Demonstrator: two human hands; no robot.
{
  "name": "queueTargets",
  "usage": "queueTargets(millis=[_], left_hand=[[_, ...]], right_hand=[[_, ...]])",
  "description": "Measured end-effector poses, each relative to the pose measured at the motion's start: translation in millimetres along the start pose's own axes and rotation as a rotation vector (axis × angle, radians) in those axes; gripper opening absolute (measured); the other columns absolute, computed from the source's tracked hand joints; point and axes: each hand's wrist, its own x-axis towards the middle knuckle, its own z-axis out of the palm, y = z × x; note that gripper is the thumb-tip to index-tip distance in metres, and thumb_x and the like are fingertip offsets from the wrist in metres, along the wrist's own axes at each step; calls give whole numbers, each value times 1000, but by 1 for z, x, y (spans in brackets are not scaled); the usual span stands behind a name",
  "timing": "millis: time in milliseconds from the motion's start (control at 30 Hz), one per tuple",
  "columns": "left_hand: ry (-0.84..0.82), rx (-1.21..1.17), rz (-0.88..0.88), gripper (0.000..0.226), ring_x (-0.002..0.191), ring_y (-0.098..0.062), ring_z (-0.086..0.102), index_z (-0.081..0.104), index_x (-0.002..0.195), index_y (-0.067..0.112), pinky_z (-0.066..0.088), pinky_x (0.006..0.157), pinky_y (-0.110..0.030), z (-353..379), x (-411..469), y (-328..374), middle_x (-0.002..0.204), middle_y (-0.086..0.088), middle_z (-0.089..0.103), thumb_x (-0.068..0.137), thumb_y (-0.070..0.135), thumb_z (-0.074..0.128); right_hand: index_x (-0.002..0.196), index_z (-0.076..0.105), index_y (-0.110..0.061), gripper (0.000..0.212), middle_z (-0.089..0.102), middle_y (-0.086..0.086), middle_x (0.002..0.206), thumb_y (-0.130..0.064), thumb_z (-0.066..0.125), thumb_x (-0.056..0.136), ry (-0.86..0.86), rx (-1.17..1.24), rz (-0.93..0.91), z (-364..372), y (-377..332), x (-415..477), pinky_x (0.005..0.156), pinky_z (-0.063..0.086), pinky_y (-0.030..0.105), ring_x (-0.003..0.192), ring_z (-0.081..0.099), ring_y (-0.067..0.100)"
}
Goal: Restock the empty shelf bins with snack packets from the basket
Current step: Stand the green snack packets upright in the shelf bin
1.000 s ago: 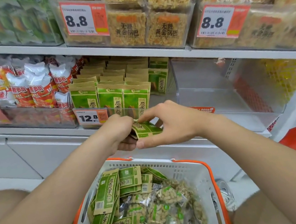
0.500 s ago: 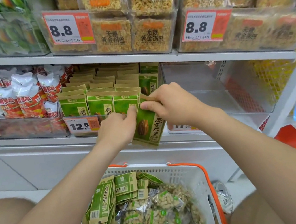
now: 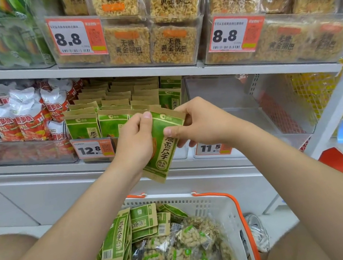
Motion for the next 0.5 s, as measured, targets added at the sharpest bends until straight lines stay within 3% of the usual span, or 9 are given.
queueTargets(millis=[100,200,333,400,500], left_hand=[[-73,41,112,35,93,-25,72,68,98,18,60,87,-51,-1,1,1,95,-5,74,112,39,44],[-15,154,210,30,98,-11,65,69,112,23,52,86,-36,-1,6,0,101,9,70,113,35,41],[82,570,307,19,117,-16,49,64,119,25,40,100,-39,-6,17,-9,120,6,55,107,25,48],[57,842,379,21,118,-21,40,61,120,27,33,97,-39,-10,19,-11,125,2,46,101,22,55],[49,1099,494,30,120,-32,37,56,122,22,35,95,-46,-12,22,-13,131,-7,40,92,23,61]], right_hand=[[94,76,-19,9,77,-1,81,-28,78,94,74,-54,-18,0,-3,1,65,65,40,74,75,19],[84,71,-28,12,70,-8,76,-36,77,90,353,-306,-53,-8,-1,5,77,57,40,86,67,27],[104,71,-27,15,72,-9,88,-35,69,91,695,-369,-224,-22,5,8,77,56,41,87,67,22],[117,70,-26,23,75,-8,97,-32,68,94,697,-383,-294,-22,10,14,78,57,42,89,69,21],[123,67,-26,27,75,-4,106,-31,67,97,580,-495,-276,-11,21,29,83,57,46,99,68,27]])
